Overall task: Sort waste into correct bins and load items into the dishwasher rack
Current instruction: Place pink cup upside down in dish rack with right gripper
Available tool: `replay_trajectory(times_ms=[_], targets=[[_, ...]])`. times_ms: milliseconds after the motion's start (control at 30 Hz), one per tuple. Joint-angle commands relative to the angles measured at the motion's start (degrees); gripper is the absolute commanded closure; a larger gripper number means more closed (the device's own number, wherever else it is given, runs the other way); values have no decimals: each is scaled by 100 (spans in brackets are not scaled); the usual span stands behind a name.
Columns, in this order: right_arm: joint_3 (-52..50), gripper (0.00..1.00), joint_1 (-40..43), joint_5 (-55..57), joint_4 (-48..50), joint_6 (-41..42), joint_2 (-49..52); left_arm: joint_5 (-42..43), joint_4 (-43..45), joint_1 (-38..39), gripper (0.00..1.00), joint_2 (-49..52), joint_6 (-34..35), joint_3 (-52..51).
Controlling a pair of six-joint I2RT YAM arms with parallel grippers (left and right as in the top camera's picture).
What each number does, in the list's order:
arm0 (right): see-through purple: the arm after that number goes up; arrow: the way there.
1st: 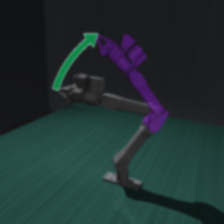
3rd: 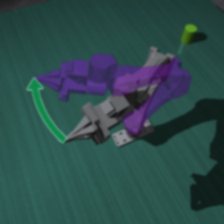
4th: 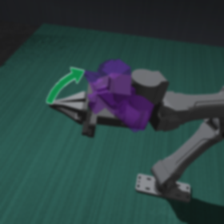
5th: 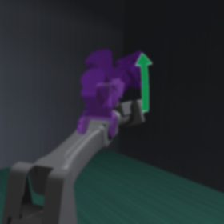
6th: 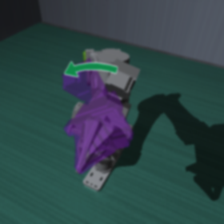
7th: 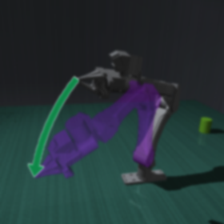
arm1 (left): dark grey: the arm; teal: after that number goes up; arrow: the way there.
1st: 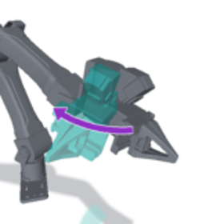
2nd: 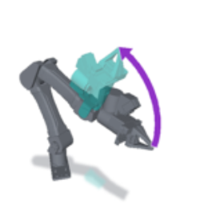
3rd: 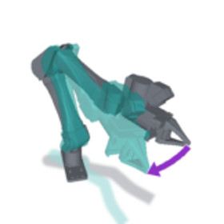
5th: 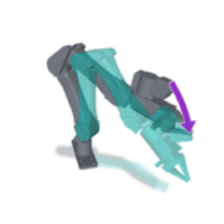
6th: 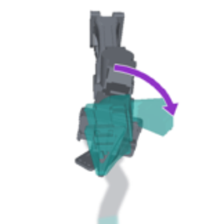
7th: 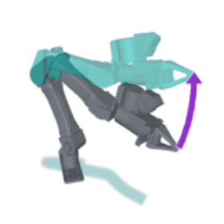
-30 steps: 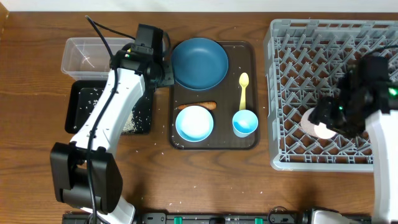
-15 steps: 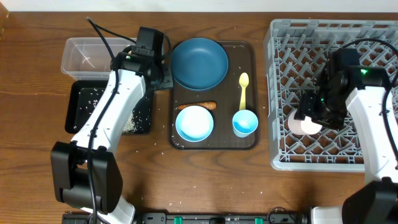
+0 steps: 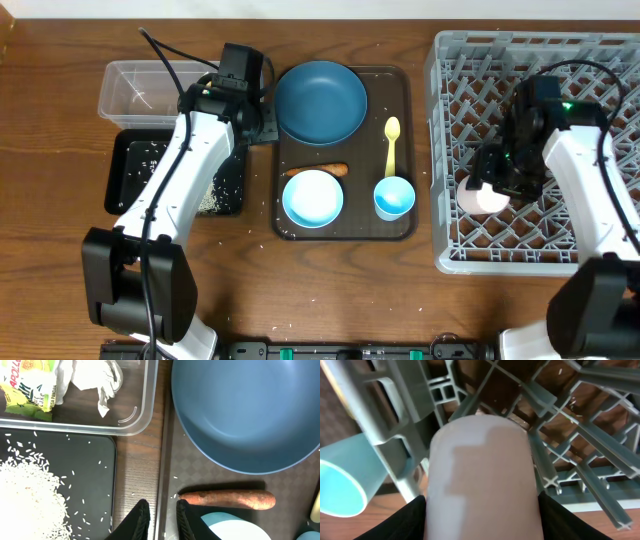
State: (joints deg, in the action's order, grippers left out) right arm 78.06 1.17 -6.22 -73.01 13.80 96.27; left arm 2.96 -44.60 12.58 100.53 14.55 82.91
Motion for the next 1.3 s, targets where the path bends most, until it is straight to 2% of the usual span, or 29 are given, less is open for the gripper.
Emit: replay_trajectory(times_ms=[0, 67, 167, 733, 1067, 1267], targets=[[74, 34, -190, 20, -2, -79, 122, -90, -17, 4, 78, 66, -94, -22], [72, 33, -212, 20, 2, -76, 131, -87, -15, 4, 78, 66, -92, -22], [74, 25, -212, 20, -2, -79, 131, -90, -59, 4, 78, 66, -94, -22], [74, 9, -186, -24, 42, -81, 129, -90, -17, 4, 78, 66, -94, -22], [131, 7, -144, -24, 151, -79, 120, -87, -39, 4, 78, 66, -94, -22], [619, 7, -142, -24, 0, -81, 111, 33, -59, 4, 78, 66, -197, -22]])
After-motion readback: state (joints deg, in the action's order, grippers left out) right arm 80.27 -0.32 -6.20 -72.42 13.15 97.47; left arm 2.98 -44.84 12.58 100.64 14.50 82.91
